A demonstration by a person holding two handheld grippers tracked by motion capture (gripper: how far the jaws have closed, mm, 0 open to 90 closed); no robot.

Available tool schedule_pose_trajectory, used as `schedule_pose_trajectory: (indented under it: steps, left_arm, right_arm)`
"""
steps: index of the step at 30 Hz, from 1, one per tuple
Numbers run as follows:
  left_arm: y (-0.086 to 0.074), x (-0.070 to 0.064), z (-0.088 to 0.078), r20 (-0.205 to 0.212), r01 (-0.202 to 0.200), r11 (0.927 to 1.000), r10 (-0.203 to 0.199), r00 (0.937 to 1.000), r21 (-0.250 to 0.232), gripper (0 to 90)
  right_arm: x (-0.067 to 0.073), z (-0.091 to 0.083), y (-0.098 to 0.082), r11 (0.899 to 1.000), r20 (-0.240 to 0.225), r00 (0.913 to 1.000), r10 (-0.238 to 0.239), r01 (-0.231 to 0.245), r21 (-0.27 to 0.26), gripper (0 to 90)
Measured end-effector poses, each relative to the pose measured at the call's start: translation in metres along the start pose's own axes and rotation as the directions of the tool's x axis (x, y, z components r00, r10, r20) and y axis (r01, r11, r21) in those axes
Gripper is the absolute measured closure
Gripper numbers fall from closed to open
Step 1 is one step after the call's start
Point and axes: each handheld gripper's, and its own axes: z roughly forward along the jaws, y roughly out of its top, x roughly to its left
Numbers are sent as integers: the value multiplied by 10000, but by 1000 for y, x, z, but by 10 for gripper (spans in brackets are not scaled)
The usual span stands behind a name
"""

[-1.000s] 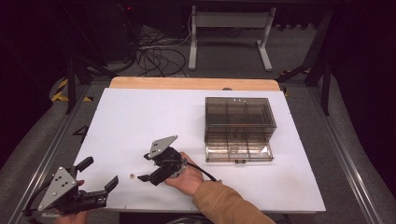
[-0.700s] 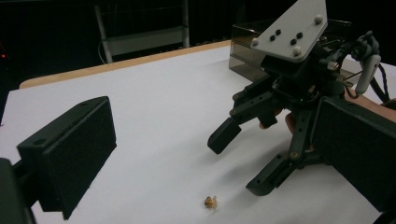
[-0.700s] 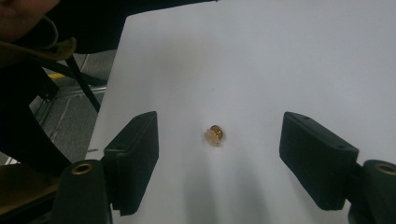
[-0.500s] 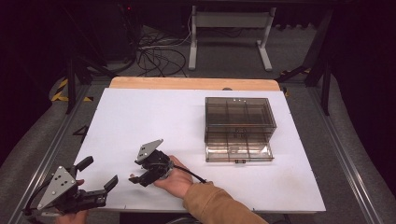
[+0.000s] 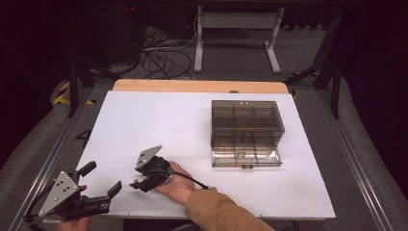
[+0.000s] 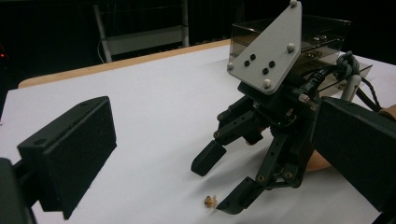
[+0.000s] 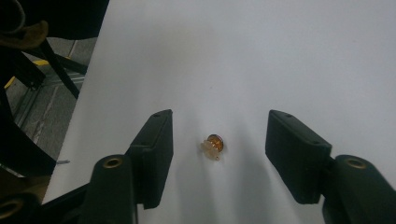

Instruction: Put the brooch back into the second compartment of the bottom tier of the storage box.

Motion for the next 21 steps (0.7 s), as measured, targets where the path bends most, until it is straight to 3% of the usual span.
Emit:
schedule_pose_trajectory:
  steps: [4, 21]
  left_arm:
    - [0, 1, 0, -11, 15, 10000, -15, 10000, 26, 10]
    - [-1, 2, 0, -8, -12, 10000, 12, 10000, 32, 10]
  right_arm:
    - [-1, 0, 0, 10000, 19, 10000, -19, 19, -94, 477]
    - [4, 10, 3, 9973, 144, 9983, -571, 563, 468, 695]
